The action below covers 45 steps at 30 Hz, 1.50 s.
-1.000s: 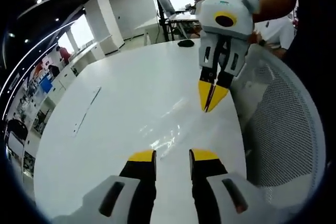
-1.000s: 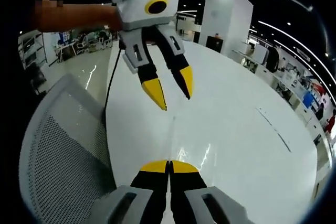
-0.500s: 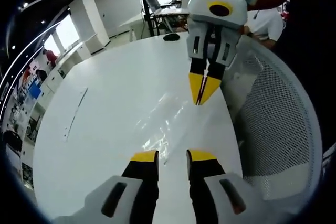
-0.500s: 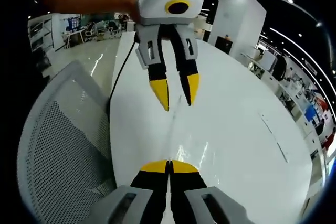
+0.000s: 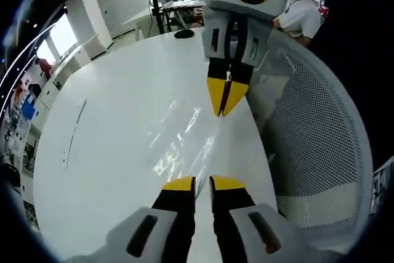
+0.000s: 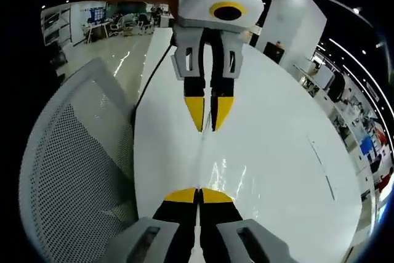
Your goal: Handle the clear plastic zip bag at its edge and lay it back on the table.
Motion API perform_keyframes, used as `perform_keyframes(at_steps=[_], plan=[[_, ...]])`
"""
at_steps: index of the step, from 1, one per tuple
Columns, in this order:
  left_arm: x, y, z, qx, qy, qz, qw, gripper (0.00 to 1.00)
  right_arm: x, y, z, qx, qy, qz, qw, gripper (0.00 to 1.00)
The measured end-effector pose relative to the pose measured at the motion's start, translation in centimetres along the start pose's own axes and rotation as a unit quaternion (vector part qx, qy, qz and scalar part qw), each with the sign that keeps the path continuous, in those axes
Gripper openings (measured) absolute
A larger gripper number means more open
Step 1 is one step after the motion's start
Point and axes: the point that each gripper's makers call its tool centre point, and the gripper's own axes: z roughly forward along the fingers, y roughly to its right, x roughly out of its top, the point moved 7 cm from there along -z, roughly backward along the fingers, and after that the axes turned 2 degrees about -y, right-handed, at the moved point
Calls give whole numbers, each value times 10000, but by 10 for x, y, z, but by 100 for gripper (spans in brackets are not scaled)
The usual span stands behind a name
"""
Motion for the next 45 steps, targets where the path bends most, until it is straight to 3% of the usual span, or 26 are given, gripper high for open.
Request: perform_keyframes(at_steps=[19, 27, 45], plan=[[-6, 10, 8, -245, -319, 315, 9987, 0, 0, 3, 4, 29, 3, -104, 9999, 0], [-6, 10, 10, -167, -339, 469, 9982, 0, -1, 6, 4, -58, 8, -102, 9999, 0], [-4, 16, 9, -204, -328, 497, 9980, 0, 7, -1, 3, -84, 382, 49, 9992, 6]])
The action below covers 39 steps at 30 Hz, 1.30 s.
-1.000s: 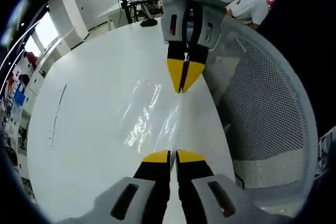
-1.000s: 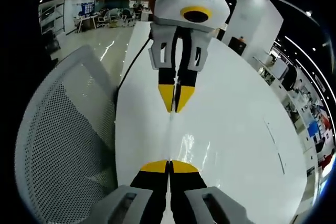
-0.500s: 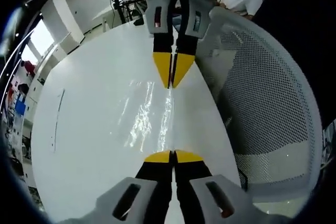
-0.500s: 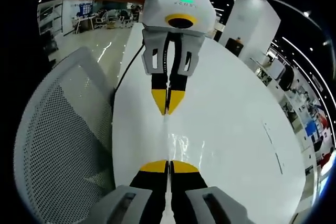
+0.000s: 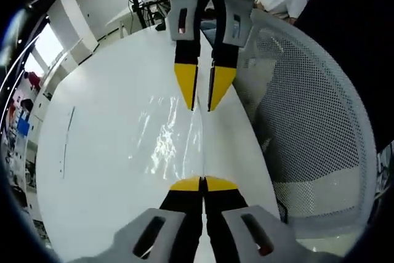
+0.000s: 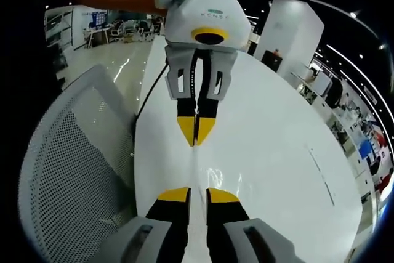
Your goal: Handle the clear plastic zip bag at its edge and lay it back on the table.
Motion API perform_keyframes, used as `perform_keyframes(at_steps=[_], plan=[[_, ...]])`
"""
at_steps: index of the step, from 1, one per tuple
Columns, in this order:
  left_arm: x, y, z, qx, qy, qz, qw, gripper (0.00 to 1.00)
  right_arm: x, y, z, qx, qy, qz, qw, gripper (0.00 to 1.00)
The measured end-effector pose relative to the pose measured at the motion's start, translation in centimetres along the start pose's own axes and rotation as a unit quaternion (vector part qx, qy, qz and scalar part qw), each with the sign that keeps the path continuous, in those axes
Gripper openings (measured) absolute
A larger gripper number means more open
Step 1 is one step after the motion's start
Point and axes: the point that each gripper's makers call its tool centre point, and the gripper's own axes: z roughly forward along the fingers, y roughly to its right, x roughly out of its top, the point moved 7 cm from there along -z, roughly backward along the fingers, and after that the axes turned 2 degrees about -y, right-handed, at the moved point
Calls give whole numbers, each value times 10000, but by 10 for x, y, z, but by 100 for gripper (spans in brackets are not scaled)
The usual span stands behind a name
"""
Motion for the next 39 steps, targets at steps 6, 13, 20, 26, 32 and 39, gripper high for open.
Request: perform_keyframes(at_steps=[6, 13, 20, 26, 32, 39], plan=[[1, 1, -1, 22, 42, -36, 10000, 0, 4, -3, 3, 51, 72, 11, 10000, 7], [1, 3, -1, 0, 33, -79, 10000, 0, 14, -3, 7, 51, 204, -11, 9998, 7], [3, 7, 0, -56, 0, -136, 9999, 0, 19, -4, 12, 129, 277, 11, 9995, 7], [7, 8, 1, -93, 23, -146, 9998, 0, 21, -6, 14, 158, 302, 14, 9994, 7], [11, 8, 1, -94, 36, -118, 9999, 0, 23, -6, 18, 184, 320, 6, 9993, 6], [15, 9, 1, -102, 38, -144, 9998, 0, 25, -8, 21, 228, 311, -23, 9993, 5]])
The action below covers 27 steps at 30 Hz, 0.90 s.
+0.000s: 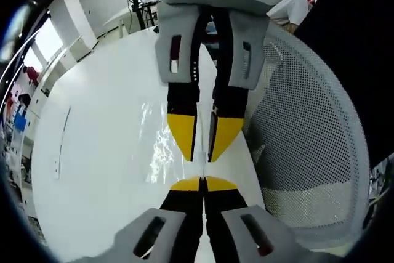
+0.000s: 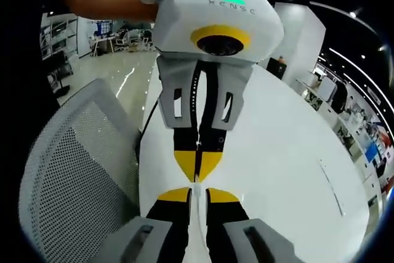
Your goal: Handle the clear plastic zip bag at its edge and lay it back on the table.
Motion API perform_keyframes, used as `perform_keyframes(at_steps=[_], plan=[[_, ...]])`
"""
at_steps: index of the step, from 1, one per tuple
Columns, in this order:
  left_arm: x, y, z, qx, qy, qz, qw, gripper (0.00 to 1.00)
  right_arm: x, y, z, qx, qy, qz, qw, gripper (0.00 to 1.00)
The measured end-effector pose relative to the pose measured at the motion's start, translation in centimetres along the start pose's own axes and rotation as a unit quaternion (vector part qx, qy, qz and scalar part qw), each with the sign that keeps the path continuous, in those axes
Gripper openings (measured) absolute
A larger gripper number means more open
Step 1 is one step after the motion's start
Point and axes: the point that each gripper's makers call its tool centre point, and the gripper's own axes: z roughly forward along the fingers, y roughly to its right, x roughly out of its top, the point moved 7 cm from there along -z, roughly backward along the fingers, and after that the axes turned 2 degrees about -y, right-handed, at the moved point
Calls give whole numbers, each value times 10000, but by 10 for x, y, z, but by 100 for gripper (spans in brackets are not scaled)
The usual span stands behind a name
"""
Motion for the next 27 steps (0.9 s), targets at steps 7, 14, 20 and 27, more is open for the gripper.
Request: perform_keyframes(at_steps=[7, 14, 20, 27], plan=[[4, 3, 0, -38, 11, -24, 10000, 0, 0, -2, 1, 18, -14, -11, 10000, 3], [7, 4, 0, -33, 31, 3, 10000, 0, 0, -3, 2, 30, -17, -67, 10000, 1], [7, 3, 1, -4, 14, 27, 10000, 0, -2, -4, 3, -6, -30, -165, 9999, 0], [7, 3, 1, -12, 34, 61, 10000, 0, -1, -3, 3, -24, -12, -36, 10000, 0]])
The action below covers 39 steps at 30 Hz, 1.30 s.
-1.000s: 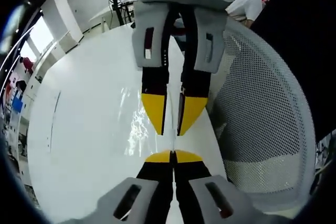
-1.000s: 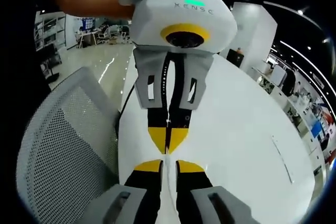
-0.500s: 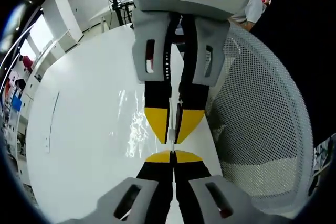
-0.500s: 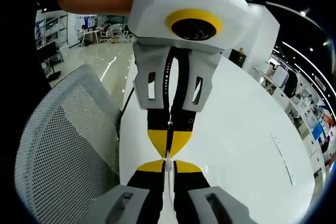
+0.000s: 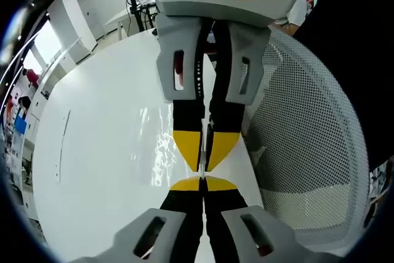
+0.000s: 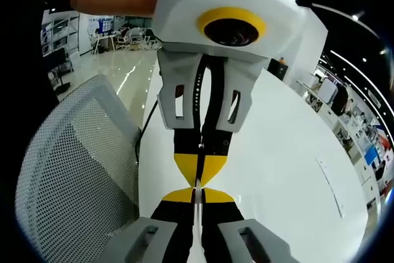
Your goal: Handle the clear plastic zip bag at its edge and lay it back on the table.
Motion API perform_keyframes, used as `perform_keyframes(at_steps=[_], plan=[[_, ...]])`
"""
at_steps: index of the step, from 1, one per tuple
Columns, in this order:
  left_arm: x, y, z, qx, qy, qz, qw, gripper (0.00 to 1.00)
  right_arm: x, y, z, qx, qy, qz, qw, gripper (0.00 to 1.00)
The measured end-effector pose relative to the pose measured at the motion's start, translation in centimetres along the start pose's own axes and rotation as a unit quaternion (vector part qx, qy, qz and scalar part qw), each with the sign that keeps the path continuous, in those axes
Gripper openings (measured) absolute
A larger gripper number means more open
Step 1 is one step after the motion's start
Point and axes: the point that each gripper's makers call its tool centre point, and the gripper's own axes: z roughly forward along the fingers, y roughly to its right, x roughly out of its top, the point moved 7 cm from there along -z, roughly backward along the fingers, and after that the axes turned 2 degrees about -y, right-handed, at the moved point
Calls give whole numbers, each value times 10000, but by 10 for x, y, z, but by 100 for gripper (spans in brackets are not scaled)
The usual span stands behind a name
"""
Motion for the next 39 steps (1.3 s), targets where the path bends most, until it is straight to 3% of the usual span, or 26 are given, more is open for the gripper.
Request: perform_keyframes(at_steps=[39], plan=[[-9, 1, -2, -177, -166, -138, 9996, 0, -2, -3, 0, 55, -77, 104, 9999, 0]])
